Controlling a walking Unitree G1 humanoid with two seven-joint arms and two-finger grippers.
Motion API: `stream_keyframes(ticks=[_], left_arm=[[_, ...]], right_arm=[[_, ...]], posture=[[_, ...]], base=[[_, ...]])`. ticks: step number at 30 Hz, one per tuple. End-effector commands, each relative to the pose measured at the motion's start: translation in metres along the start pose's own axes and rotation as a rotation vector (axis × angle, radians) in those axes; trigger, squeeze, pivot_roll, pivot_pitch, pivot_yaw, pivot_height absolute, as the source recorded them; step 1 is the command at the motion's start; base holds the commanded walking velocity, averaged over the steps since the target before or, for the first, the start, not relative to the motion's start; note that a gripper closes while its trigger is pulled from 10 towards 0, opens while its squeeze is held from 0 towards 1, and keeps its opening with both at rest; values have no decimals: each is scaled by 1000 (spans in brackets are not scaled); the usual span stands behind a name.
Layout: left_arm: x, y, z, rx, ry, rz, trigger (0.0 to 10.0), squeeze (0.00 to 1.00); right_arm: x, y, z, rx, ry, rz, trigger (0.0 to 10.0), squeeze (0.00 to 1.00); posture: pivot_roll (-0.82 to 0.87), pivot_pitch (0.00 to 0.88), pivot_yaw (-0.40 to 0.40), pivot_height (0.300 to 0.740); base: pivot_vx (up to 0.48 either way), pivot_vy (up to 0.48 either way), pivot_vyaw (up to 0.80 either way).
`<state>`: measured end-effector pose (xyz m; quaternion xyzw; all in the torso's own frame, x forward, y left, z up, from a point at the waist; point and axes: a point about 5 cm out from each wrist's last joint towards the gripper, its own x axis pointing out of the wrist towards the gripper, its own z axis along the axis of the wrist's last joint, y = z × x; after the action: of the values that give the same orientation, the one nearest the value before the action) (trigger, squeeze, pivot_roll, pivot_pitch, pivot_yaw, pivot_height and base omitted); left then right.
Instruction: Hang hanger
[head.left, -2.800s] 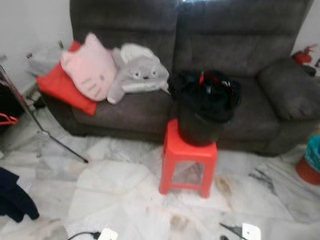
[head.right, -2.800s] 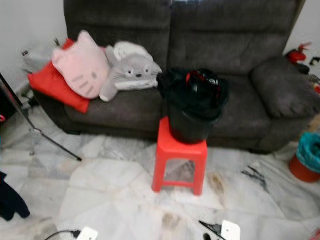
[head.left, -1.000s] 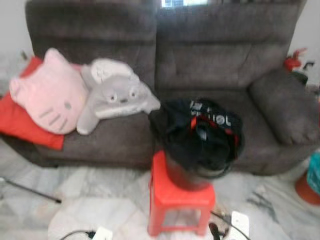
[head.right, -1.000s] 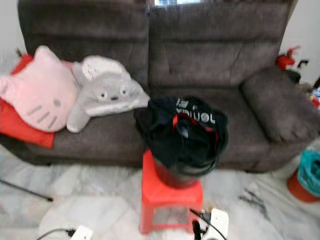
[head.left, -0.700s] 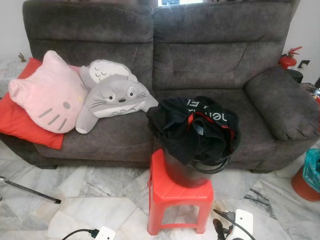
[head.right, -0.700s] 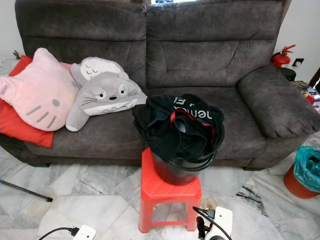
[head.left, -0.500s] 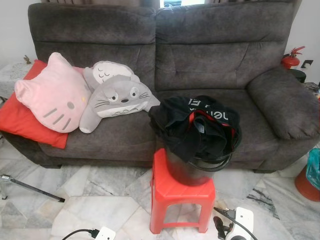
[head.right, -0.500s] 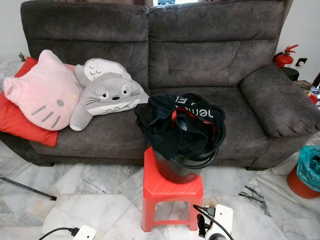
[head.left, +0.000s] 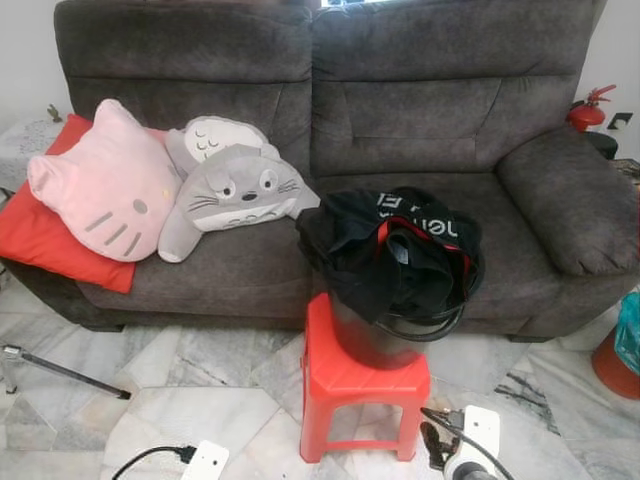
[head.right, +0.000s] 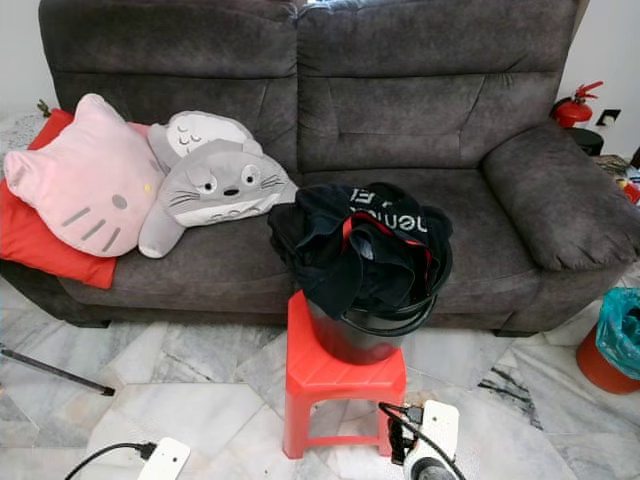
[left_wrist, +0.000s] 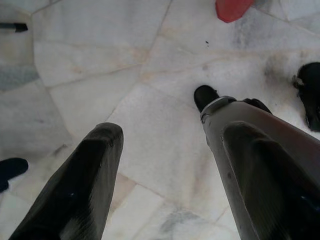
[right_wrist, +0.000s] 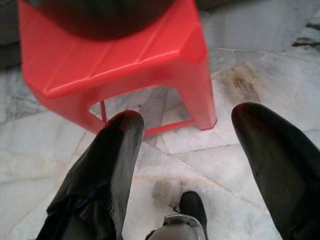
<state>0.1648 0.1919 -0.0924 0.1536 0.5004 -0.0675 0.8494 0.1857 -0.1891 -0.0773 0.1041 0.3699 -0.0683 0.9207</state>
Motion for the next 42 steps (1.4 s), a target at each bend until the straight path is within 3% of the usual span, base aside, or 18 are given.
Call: stream_keyframes(ticks=[1, 15, 19, 24, 26, 28, 34, 35, 39, 42], left_arm=[[-1, 0, -9, -55, 29, 27, 10000, 0], [-6, -17, -34, -181, 92, 59, 10000, 0], [-8, -10, -35, -243, 19, 159, 10000, 0], [-10, -5, -33, -308, -71, 185, 10000, 0], [-12, 46, -5, -321, -227, 208, 10000, 0], [-16, 71, 16, -290, -318, 243, 10000, 0], [-17, 72, 16, -246, -345, 221, 10000, 0], [-17, 72, 30, -237, -392, 207, 10000, 0], [-15, 69, 49, -183, -431, 178, 10000, 0], [-13, 60, 52, -164, -419, 145, 10000, 0]], right_arm=[[1, 3, 2, -28, -3, 21, 10000, 0], [-5, -11, -11, -72, 57, 2, 10000, 0], [-5, -11, -12, -58, 72, -7, 10000, 0], [-6, -14, -15, -17, 74, -38, 10000, 0], [-8, -16, -18, -7, 85, -47, 10000, 0], [-11, -20, -25, 18, 104, -65, 10000, 0], [-16, -30, -31, 33, 111, -83, 10000, 0], [-18, -37, -30, 32, 107, -93, 10000, 0], [-19, -44, -29, 34, 98, -114, 10000, 0], [-14, -38, -19, 38, 59, -116, 10000, 0]], posture=[[-64, 0, -18, 740], [-34, 0, -90, 740], [-35, 0, -83, 740], [-27, 0, -56, 740], [-27, 0, -33, 740], [-44, 0, -20, 740], [-74, 0, -13, 740], [-68, 0, -12, 740], [-63, 0, -8, 740], [-70, 0, -13, 740]], base=[[0, 0, 0], [0, 0, 0], [0, 0, 0], [0, 0, 0], [0, 0, 0], [0, 0, 0], [0, 0, 0], [0, 0, 0], [0, 0, 0], [0, 0, 0]])
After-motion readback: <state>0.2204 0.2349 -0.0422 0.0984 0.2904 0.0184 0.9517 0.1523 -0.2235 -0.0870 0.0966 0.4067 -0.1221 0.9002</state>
